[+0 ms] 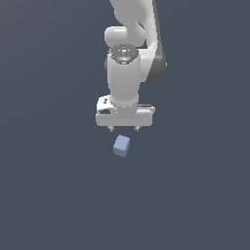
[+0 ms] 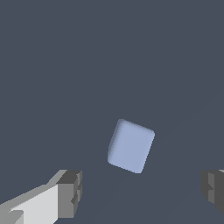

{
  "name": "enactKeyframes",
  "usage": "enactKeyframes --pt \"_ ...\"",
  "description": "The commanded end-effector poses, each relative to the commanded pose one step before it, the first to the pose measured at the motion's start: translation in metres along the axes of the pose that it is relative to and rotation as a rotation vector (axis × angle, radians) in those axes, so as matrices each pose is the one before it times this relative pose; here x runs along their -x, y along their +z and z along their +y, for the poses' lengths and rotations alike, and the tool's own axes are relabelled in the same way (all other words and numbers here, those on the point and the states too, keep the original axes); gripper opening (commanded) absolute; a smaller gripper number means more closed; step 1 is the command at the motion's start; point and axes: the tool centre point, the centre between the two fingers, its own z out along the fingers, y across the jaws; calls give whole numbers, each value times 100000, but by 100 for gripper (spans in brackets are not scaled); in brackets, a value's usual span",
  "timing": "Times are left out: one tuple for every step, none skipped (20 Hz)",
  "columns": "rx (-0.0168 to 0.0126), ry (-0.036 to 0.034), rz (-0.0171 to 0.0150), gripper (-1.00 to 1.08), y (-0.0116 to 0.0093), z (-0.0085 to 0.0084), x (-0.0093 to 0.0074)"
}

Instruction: Pick up the object and move it to a goal position.

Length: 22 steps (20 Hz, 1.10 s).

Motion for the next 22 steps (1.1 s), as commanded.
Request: enactKeyframes --pt "0 0 0 100 0 1 0" --pt "0 0 0 100 9 -11 -11" --pt "38 -76 84 100 -27 -86 -17" --pt "51 -109 119 100 -33 -127 -31" --pt "70 -159 164 100 -48 -175 -43" --pt "83 -209 200 100 -60 -215 -56" --pt "101 -287 245 100 -87 -255 -62" --pt "81 -271 198 100 -79 -205 -55" --pt "66 -257 158 100 -77 -159 -40" --pt "46 -220 108 100 -64 -106 -27" --pt "24 -151 52 100 -44 -47 -15" --pt "5 -69 6 100 -19 -4 -1" --pt "-17 89 -37 100 26 33 11" --pt "-28 247 -51 100 70 46 12" --pt "-29 358 -44 100 100 33 11" --pt "-35 492 -47 100 138 27 12" --pt "-43 651 -57 100 182 32 15" --pt "-52 827 -73 100 231 42 19" --pt "-62 1020 -95 100 285 59 26" --pt "-70 1212 -117 100 337 76 32" --pt "-73 1396 -137 100 388 92 39" --pt "-73 1570 -154 100 435 106 45"
